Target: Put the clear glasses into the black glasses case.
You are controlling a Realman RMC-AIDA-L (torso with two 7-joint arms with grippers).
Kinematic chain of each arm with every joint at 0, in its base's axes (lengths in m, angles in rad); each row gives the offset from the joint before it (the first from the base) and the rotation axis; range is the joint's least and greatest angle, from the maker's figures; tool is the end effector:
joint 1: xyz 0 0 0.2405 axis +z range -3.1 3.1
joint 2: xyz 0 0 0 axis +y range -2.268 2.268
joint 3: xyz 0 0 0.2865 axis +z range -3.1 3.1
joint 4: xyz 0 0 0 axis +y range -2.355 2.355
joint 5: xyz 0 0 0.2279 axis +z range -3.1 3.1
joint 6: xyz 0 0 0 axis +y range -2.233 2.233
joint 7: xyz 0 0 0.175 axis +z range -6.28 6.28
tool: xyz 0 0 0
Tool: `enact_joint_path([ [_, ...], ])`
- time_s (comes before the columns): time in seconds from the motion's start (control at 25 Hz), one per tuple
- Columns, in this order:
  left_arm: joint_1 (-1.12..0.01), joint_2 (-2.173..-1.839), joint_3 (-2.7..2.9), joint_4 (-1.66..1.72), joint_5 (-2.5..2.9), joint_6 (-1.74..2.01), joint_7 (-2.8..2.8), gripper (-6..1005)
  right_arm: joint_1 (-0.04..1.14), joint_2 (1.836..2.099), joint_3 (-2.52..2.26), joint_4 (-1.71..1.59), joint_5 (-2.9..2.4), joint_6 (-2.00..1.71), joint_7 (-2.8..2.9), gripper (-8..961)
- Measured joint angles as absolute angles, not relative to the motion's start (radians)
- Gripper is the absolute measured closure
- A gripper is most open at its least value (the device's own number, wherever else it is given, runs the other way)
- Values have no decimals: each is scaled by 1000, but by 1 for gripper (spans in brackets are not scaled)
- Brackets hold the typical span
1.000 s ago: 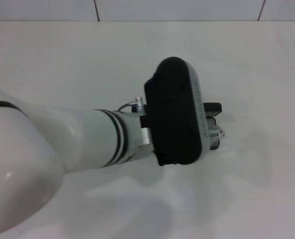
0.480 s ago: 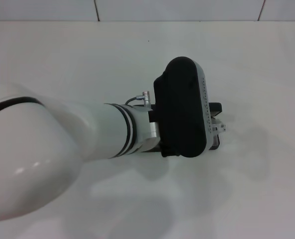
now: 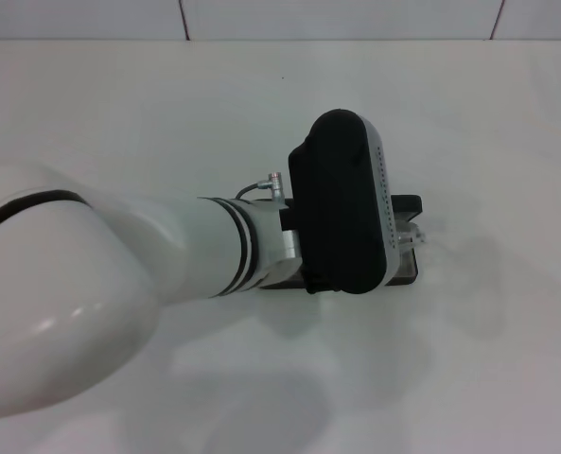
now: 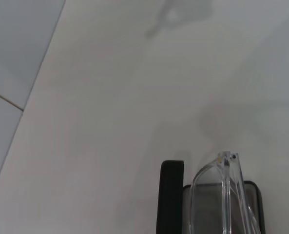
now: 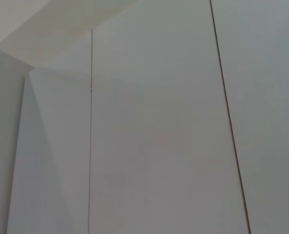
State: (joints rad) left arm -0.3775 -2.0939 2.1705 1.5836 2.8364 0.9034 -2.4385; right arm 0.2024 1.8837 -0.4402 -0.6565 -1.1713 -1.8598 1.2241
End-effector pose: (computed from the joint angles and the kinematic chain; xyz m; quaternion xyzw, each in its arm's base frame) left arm -0.1342 0.3282 -0.1607 -0.9550 0.1056 0.1314 0.2441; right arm 0.3434 0.2829 0.1965 -0.7421 0.0798 0.5011 0.4380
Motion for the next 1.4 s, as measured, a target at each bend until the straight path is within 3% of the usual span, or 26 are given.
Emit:
enact_joint_path([
  [0.64, -376, -2094, 2171, 1575, 2836, 905, -2440, 828, 198, 1884, -440, -649, -1173, -1861, 1223, 932],
  [1.4, -300, -2094, 2046, 1836, 2832, 1109, -2488, 841, 200, 1884, -440, -647, -1183, -1861, 1208, 931],
])
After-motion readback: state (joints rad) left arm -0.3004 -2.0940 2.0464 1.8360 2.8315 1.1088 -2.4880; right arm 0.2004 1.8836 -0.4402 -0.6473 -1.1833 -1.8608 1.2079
